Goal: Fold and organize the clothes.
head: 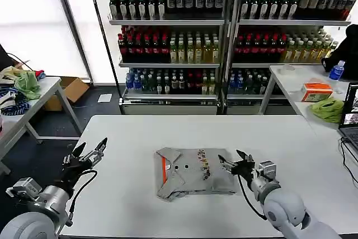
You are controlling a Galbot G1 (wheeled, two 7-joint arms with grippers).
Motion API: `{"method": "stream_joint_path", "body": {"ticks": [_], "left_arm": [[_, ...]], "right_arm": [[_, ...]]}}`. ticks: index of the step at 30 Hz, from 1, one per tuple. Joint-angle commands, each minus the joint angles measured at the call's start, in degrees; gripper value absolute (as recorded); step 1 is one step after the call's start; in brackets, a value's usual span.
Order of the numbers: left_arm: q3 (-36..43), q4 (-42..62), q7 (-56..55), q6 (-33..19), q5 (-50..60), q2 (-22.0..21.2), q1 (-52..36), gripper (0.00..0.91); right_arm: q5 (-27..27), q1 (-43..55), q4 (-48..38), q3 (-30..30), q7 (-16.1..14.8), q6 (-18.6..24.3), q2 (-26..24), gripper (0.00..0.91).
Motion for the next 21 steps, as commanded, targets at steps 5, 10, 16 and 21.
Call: {"method": "stream_joint_path", "body": {"ticks": [5, 10, 16, 21], "left_arm": [[1.8, -0.6, 0.5, -0.5, 0.9, -1.0, 1.3, 0.907], [4.2, -0.4, 1.2, -1.2, 3.5, -1.8, 0.9, 0.907], [3.4, -0.3, 2.1, -2.4, 6.3, -0.8, 1.3, 0.907], [2.3, -0.9, 4.2, -3.3, 8.5, -1.3, 3.2, 0.907]], "right_arm": [[-4.9, -1.4, -2.7, -4.5, 0.2, 3.0, 5.4, 0.907], [-5.4, -1.4, -2.1, -4.4, 0.7, 0.9, 5.3, 0.907], [-6.4, -2.6, 3.0, 0.6, -1.0, 7.1, 5.2, 0.907], [-13.1, -5.1, 6.2, 8.3, -2.6, 13.5, 6.1, 0.907]]}}
